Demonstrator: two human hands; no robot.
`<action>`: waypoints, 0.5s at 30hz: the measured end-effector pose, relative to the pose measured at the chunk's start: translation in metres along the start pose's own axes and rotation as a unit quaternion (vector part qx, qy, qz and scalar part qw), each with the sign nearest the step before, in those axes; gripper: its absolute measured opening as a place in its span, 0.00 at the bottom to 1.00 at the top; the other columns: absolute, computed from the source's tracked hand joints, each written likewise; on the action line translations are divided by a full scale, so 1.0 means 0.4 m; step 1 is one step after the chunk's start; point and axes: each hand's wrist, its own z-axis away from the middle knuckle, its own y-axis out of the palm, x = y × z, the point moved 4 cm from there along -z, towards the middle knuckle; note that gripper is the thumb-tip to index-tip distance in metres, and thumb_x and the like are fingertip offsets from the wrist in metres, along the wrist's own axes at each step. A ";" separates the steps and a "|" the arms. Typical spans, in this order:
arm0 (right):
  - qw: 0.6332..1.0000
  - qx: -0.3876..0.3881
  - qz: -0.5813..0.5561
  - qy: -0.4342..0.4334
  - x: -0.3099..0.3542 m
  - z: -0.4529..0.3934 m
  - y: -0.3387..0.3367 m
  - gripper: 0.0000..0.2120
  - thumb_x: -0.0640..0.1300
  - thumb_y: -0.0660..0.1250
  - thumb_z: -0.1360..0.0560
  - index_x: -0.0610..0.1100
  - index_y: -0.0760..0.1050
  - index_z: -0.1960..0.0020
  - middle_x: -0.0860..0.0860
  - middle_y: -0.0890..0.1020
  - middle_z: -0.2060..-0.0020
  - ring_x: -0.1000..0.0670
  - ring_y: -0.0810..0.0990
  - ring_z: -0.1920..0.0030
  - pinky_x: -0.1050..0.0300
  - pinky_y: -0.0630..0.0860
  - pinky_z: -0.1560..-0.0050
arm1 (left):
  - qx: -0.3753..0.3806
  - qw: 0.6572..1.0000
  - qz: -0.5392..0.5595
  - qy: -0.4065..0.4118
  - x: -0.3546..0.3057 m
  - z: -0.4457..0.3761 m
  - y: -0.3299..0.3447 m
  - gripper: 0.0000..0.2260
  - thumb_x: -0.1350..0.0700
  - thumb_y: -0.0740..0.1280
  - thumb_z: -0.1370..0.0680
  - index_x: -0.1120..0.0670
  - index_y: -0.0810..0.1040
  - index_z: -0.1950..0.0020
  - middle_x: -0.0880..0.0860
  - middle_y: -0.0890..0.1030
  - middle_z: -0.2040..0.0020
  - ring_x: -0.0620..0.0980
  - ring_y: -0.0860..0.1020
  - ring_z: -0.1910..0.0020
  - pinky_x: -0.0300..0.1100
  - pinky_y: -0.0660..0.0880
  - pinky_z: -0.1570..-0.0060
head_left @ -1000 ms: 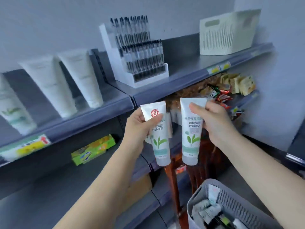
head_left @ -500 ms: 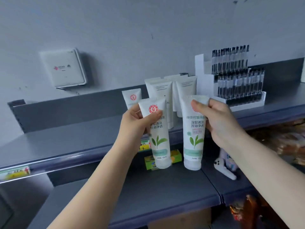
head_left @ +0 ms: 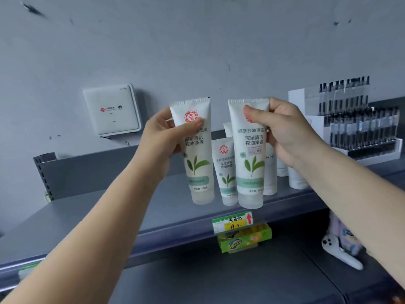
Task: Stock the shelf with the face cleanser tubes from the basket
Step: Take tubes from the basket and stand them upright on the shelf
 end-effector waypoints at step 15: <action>0.997 0.009 -0.070 0.044 0.050 -0.260 0.046 0.06 0.40 0.66 0.26 0.45 0.71 0.61 0.53 0.79 0.75 0.52 0.77 0.72 0.56 0.77 0.60 | -0.072 0.996 0.003 0.055 -0.039 -0.217 -0.073 0.08 0.63 0.71 0.29 0.53 0.78 0.54 0.46 0.82 0.66 0.44 0.81 0.68 0.35 0.75 0.72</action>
